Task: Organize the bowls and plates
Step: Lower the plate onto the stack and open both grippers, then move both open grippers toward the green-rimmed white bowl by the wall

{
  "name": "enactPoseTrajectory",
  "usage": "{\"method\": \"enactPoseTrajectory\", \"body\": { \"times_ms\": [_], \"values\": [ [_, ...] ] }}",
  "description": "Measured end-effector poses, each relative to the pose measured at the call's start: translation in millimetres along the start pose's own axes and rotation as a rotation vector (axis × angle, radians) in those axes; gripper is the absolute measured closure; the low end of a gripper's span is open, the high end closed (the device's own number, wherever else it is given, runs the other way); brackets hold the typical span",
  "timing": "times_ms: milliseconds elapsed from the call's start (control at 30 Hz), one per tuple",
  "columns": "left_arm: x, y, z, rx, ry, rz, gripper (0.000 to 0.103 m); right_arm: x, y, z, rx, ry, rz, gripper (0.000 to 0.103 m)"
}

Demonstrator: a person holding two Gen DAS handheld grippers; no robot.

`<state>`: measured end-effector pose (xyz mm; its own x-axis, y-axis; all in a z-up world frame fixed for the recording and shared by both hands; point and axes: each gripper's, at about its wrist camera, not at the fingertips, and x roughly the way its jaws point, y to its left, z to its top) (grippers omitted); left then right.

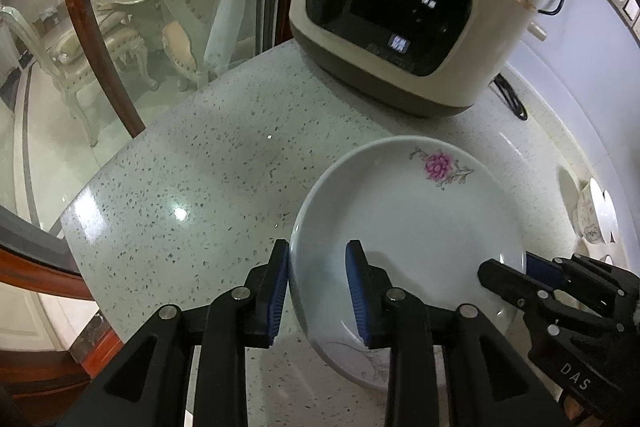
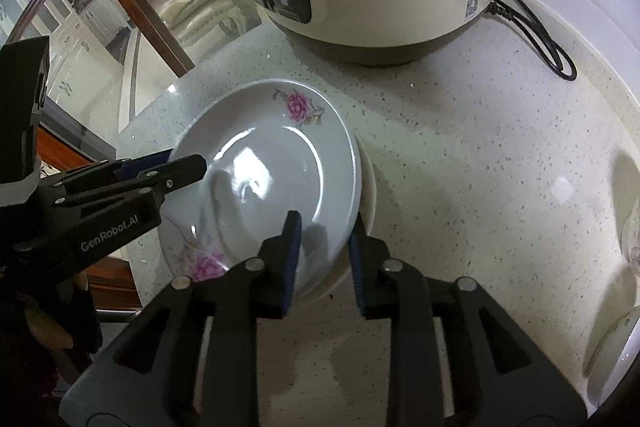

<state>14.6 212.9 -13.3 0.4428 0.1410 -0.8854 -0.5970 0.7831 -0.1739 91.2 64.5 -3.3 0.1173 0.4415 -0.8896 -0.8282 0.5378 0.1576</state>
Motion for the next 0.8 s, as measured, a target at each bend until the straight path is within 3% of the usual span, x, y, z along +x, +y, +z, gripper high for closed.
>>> {"method": "enactPoseTrajectory", "body": {
  "times_ms": [67, 167, 200, 300, 467, 800],
  "values": [
    [-3, 0, 0, 0.002, -0.016, 0.005, 0.062, -4, 1, 0, -0.003, -0.013, -0.027, 0.059],
    [-11, 3, 1, -0.013, -0.054, 0.035, 0.040, -16, -6, 1, 0.035, -0.077, -0.022, 0.056],
    [-13, 4, 1, -0.018, -0.066, 0.038, 0.038, -25, -6, 3, 0.034, -0.125, -0.026, 0.052],
    [-15, 7, 1, -0.023, -0.065, 0.039, 0.037, -42, -2, 8, 0.018, -0.199, -0.004, 0.035],
    [-17, 7, -3, -0.030, -0.056, 0.034, 0.037, -47, 4, 6, 0.005, -0.206, 0.014, 0.035],
    [-22, 0, -7, -0.026, -0.059, 0.021, 0.036, -60, -25, -5, 0.112, -0.195, 0.019, 0.032]
  ]
}}
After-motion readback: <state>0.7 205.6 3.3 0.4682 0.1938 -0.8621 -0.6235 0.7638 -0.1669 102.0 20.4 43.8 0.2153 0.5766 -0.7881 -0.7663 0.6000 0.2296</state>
